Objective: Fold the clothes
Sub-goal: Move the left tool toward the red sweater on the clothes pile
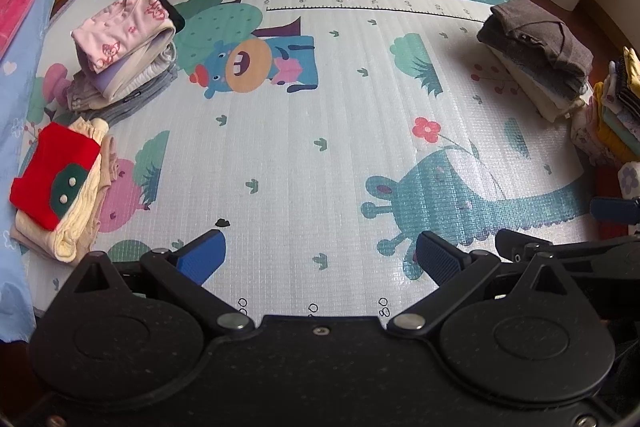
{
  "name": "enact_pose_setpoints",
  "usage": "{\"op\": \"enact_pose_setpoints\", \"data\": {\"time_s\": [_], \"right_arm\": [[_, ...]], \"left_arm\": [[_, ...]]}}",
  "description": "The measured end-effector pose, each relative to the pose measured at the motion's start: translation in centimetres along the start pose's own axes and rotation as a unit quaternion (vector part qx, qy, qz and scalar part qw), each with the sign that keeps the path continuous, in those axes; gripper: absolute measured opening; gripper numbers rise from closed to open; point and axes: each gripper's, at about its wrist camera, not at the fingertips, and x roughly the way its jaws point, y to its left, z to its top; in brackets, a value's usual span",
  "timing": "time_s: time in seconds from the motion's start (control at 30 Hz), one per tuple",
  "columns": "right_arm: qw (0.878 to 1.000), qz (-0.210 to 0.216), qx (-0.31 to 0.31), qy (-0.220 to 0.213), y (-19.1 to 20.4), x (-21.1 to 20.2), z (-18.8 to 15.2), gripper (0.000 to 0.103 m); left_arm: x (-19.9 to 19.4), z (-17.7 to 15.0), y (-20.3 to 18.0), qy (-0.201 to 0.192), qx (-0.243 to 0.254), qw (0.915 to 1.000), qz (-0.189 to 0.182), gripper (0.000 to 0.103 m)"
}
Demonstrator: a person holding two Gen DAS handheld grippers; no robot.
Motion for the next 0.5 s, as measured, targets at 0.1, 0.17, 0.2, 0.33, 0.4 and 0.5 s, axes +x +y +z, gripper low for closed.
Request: {"op": "enact_pose_setpoints", "data": {"time_s": [0.1,0.17,0.2,0.33,0.4,0.5], "right_arm": [[1.0,-0.003,-0.021,-0.004,0.8,0.2,0.9,0.103],[0.999,0.001,-0.041,-0.002,1.6,0.5,1.9,0.103],[0.999,0.004,-0.052,-0.001,2.1,0.6,2.5,0.103],[0.992,0.016,-0.123,-0.017,4.4,0.3,4.2,0.103],[0.987,0.06,-0.144,-0.024,5.5,-0.3,5.0,0.102],[0.981,0.083,-0.173,-0.026,7.6,-0.6,5.9,0.102]], "left_arm": [[0.3,0.3,1.1,0.004,-0.028,0.9996,-0.002,0.102],[0.5,0.6,2.1,0.007,-0.049,0.9988,-0.004,0.102],[0.6,0.7,2.7,0.008,-0.062,0.998,-0.006,0.102],[0.6,1.2,4.8,0.008,-0.113,0.9935,-0.011,0.102],[0.4,1.3,5.6,-0.001,-0.126,0.992,-0.007,0.102],[0.2,1.3,6.5,-0.014,-0.128,0.9917,0.005,0.102]]}}
